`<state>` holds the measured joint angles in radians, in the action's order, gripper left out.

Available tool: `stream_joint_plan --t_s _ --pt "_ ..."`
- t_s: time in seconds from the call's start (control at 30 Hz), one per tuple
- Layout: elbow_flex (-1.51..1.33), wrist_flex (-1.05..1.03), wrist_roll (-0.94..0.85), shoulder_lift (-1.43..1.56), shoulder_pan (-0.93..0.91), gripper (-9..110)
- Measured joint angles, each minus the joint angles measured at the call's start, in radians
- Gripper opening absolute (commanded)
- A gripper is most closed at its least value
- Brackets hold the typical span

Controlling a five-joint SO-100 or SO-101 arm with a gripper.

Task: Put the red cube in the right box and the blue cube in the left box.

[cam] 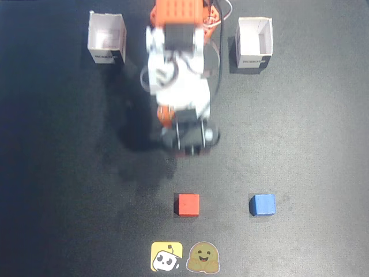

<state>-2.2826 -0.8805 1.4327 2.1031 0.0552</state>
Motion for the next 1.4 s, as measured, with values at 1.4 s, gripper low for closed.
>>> stream_joint_plan --t_s 1.4 --pt "0.595 0.066 0.092 -0.742 0.083 25"
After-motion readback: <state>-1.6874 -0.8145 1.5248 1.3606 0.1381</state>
